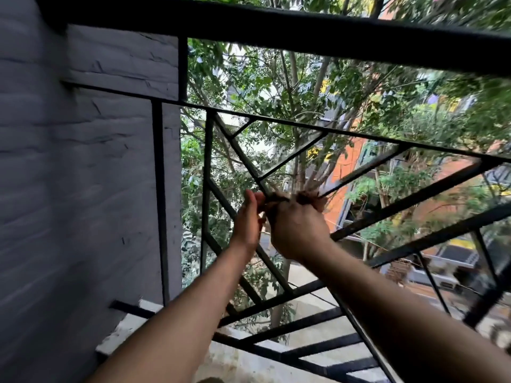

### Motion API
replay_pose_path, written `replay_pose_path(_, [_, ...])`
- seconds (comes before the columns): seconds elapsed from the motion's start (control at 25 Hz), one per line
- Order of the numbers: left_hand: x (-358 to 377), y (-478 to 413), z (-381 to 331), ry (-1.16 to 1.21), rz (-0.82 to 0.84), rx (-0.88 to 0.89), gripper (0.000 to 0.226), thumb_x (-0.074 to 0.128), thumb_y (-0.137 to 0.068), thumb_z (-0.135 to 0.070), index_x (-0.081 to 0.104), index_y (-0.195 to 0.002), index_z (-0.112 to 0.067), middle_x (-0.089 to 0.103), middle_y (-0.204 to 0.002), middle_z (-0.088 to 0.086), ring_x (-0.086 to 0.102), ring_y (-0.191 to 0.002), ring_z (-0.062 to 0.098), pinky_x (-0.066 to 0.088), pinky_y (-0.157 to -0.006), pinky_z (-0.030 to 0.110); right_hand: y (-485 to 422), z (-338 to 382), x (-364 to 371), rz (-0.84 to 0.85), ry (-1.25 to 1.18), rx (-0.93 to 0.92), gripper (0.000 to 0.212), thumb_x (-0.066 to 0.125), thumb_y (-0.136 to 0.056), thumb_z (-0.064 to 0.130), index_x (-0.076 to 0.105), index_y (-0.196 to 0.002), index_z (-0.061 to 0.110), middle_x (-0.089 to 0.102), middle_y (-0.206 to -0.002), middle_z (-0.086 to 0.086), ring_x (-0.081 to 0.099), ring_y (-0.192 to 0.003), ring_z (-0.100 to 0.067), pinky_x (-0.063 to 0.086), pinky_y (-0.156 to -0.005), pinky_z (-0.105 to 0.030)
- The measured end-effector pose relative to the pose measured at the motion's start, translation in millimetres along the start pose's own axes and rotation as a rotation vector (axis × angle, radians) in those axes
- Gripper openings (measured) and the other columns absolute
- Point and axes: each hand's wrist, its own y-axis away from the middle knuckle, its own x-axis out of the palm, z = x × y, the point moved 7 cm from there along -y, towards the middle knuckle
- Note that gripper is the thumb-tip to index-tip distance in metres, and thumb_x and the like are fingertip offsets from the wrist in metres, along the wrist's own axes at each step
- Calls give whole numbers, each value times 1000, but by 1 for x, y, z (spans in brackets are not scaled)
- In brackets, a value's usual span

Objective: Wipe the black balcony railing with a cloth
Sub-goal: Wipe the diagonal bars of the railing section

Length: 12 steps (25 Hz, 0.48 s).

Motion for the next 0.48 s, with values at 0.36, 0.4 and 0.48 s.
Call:
replay_pose_path(0.36, [-21, -18, 7, 214, 32, -108, 76, 13, -98, -73, 62, -134, -27, 64, -137, 2, 50, -137, 23, 37, -114, 45, -24, 25, -2, -170, -1017, 265, 41, 54, -102, 32, 48, -139, 15, 65, -121, -7, 63, -99, -28, 54, -90, -42])
replay_pose_path(0.4, [-24, -20, 5, 173, -1, -99, 82, 16, -91, -81, 63, -131, -27, 64, -136, 3, 51, -135, 23, 34, -115, 47, -13, 20, -4, -87, -557, 59, 52, 49, -102, 28, 36, -151, 15, 58, -137, -11, 64, -99, -30, 56, -88, -44])
replay_pose_path(0.48, [-22, -17, 4, 101, -16, -98, 93, 24, -78, -93, 57, -135, -27, 57, -144, 6, 48, -136, 23, 29, -118, 48, 16, 10, -4, 45, 83, -172, 52, 43, -99, 19, 35, -150, 13, 56, -137, -12, 67, -92, -32, 54, -70, -41])
